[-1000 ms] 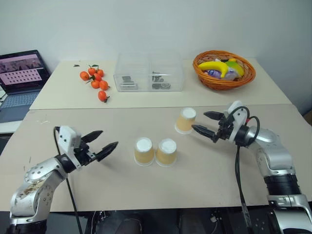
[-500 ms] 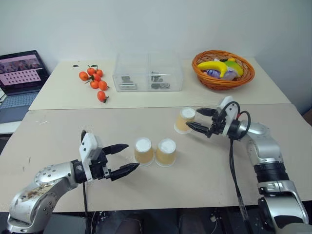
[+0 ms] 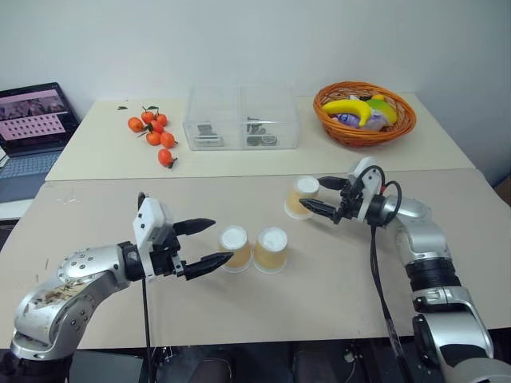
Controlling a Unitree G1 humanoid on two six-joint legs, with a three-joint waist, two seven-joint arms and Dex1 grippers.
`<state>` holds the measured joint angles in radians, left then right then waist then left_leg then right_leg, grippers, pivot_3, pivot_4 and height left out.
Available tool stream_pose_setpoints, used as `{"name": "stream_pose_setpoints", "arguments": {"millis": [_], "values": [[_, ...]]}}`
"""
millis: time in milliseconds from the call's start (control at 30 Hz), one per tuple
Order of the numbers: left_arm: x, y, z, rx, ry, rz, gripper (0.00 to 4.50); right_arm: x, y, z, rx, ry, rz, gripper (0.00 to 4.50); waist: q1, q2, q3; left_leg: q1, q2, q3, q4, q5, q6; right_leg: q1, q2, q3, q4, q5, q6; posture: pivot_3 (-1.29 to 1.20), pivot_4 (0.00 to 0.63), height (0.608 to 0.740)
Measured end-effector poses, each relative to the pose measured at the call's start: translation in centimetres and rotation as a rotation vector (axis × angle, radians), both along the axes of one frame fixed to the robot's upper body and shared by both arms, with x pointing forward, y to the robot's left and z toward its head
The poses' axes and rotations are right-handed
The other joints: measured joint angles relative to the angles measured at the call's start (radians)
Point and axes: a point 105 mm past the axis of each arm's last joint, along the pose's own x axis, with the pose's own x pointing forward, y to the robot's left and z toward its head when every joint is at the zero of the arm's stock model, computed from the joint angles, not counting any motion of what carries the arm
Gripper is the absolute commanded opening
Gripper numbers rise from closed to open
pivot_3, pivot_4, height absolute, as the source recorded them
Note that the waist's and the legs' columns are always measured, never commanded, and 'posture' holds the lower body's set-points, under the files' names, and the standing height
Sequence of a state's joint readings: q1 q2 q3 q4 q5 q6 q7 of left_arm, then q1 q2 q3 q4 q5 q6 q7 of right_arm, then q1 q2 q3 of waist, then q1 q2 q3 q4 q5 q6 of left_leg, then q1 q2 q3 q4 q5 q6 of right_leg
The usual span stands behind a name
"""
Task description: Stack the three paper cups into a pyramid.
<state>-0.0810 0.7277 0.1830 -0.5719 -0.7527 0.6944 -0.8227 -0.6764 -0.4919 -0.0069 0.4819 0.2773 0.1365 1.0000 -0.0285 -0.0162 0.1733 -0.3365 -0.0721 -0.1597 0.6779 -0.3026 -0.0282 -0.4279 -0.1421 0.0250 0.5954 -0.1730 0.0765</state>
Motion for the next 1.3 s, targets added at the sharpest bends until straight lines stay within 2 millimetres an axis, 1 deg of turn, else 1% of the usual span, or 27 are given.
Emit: {"name": "stream_pose_setpoints", "arguments": {"millis": [100, 200, 300, 400, 567, 633, 733, 767, 867, 900, 933, 1000, 1133, 1233, 1300], "values": [[0.0, -0.1, -0.1, 0.001, 0.007, 0.000, 4.48, 0.5, 0.4, -0.3, 0.001, 0.010, -0.003, 4.50, -0.007, 0.000, 0.000, 0.000, 0.000, 0.000, 0.000, 0.000, 0.000, 0.000, 0.000, 0.000, 0.000, 0.000, 0.000, 0.00, 0.150, 0.728], [0.0, -0.1, -0.1, 0.000, 0.008, -0.001, 4.48, 1.1, 1.3, 0.2, 0.017, -0.004, 0.010, 4.50, -0.015, 0.000, 0.000, 0.000, 0.000, 0.000, 0.000, 0.000, 0.000, 0.000, 0.000, 0.001, 0.000, 0.000, 0.000, 0.00, 0.150, 0.728], [-0.1, -0.1, -0.2, -0.002, 0.010, -0.002, 4.50, 1.6, 1.7, 0.7, 0.019, -0.017, 0.014, 3.78, -0.016, 0.000, 0.000, 0.000, 0.000, 0.000, 0.000, 0.000, 0.000, 0.000, 0.001, 0.001, 0.000, 0.000, 0.000, 0.00, 0.150, 0.728], [-0.1, -0.1, -0.3, -0.002, 0.013, 0.000, 4.50, 1.9, 2.2, 0.7, 0.025, -0.023, 0.019, 2.79, -0.016, 0.000, 0.000, 0.000, 0.000, 0.000, 0.000, 0.000, 0.000, -0.001, 0.001, 0.001, 0.000, 0.000, 0.000, 0.00, 0.150, 0.728], [-0.2, 0.3, -0.8, -0.003, 0.034, 0.015, 4.50, 2.1, 2.3, 0.9, 0.021, -0.028, 0.017, 2.76, -0.016, 0.000, 0.000, 0.000, 0.000, 0.000, 0.000, 0.000, 0.000, -0.002, 0.001, 0.002, 0.000, 0.000, 0.000, 0.00, 0.150, 0.728], [0.0, 1.0, -0.9, -0.009, 0.046, 0.049, 4.50, 2.0, 2.1, 1.1, 0.016, -0.036, 0.018, 2.76, -0.016, 0.000, 0.000, -0.001, 0.000, 0.000, -0.001, 0.000, 0.000, -0.003, 0.001, 0.003, 0.001, 0.000, 0.000, 0.00, 0.150, 0.728], [0.4, 2.4, -1.1, -0.017, 0.055, 0.106, 4.50, 1.9, 1.7, 2.4, 0.010, -0.072, 0.018, 2.76, -0.016, 0.000, 0.000, -0.002, 0.001, 0.002, -0.001, 0.000, 0.000, -0.007, 0.002, 0.005, 0.002, 0.000, 0.000, 0.00, 0.150, 0.728], [0.5, 2.9, -1.2, -0.019, 0.055, 0.126, 4.50, 1.6, 1.7, 3.3, 0.025, -0.086, 0.028, 2.76, -0.017, 0.000, 0.000, -0.003, 0.001, 0.002, -0.001, 0.000, 0.000, -0.009, 0.003, 0.007, 0.002, 0.000, -0.001, 0.00, 0.150, 0.728], [0.7, 3.9, -1.7, -0.027, 0.073, 0.163, 4.50, 0.6, 2.0, 6.2, 0.069, -0.138, 0.078, 2.76, -0.017, 0.000, 0.000, -0.004, 0.002, 0.003, -0.001, 0.000, -0.001, -0.011, 0.004, 0.008, 0.003, 0.001, -0.001, 0.00, 0.150, 0.728], [0.7, 4.1, -1.7, -0.028, 0.072, 0.169, 4.50, 0.0, 2.4, 7.2, 0.092, -0.140, 0.113, 2.76, -0.017, 0.000, 0.000, -0.004, 0.002, 0.003, -0.001, 0.000, -0.001, -0.011, 0.004, 0.009, 0.003, 0.001, -0.001, 0.00, 0.150, 0.728], [0.7, 4.1, -1.6, -0.029, 0.069, 0.172, 4.50, -0.4, 2.7, 7.7, 0.106, -0.139, 0.138, 2.76, -0.017, 0.000, 0.000, -0.004, 0.002, 0.004, -0.001, 0.000, -0.001, -0.011, 0.004, 0.009, 0.003, 0.001, -0.001, 0.00, 0.150, 0.728], [0.6, 4.2, -1.8, -0.030, 0.068, 0.176, 4.50, -2.0, 3.7, 9.4, 0.143, -0.120, 0.230, 2.76, -0.016, 0.000, 0.000, -0.005, 0.002, 0.004, -0.001, 0.000, -0.001, -0.012, 0.004, 0.009, 0.003, 0.001, -0.001, 0.00, 0.150, 0.728], [0.4, 4.2, -2.4, -0.036, 0.082, 0.185, 4.50, -6.1, 5.8, 13.1, 0.185, -0.065, 0.465, 2.76, -0.013, 0.000, 0.000, -0.005, 0.002, 0.004, -0.001, 0.000, 0.000, -0.012, 0.005, 0.009, 0.003, 0.001, -0.001, 0.00, 0.150, 0.728], [0.4, 4.0, -2.4, -0.040, 0.074, 0.179, 4.50, -8.2, 6.7, 13.7, 0.199, -0.019, 0.582, 2.76, -0.010, 0.000, 0.000, -0.005, 0.002, 0.004, -0.001, -0.001, 0.000, -0.012, 0.005, 0.009, 0.002, 0.001, -0.001, 0.00, 0.150, 0.728], [0.4, 3.7, -2.6, -0.040, 0.074, 0.166, 4.50, -9.1, 7.2, 13.7, 0.205, 0.025, 0.632, 2.76, -0.010, 0.000, 0.000, -0.005, 0.002, 0.004, -0.001, -0.001, 0.000, -0.012, 0.005, 0.009, 0.003, 0.001, -0.001, 0.00, 0.150, 0.728]]}}
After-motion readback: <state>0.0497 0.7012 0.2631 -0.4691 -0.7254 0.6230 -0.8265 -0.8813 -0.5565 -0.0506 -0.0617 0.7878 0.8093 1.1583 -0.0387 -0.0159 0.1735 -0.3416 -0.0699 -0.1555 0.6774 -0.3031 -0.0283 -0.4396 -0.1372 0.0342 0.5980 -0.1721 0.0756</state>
